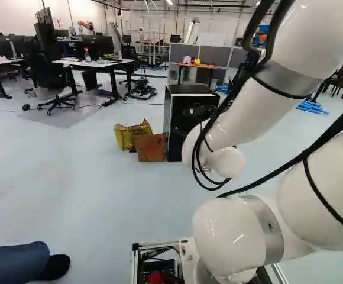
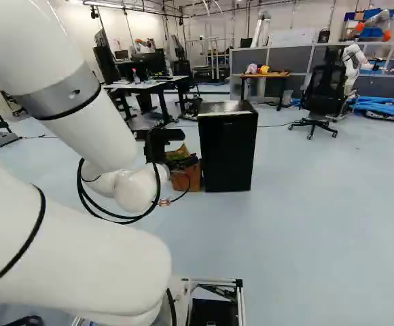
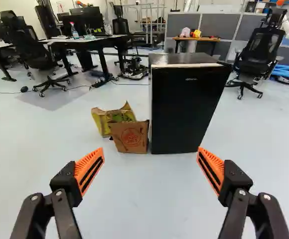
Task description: Grab a drink from the fridge
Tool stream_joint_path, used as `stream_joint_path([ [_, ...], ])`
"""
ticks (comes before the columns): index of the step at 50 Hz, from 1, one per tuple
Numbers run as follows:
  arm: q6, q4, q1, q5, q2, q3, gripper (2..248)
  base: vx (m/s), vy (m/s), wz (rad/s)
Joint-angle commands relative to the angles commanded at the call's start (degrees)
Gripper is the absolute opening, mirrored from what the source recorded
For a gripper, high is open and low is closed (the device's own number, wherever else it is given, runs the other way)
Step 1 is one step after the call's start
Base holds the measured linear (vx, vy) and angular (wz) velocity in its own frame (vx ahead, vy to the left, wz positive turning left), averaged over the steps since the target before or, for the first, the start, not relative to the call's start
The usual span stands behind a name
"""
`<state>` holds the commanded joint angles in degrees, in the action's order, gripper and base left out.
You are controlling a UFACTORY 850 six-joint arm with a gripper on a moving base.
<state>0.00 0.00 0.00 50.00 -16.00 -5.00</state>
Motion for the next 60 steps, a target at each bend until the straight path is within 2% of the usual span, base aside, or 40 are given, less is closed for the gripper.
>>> stream_joint_path([
  [60,0.0,0.0,0.0,0.0,0.0,0.0,247,0.156,0.0,0.001],
])
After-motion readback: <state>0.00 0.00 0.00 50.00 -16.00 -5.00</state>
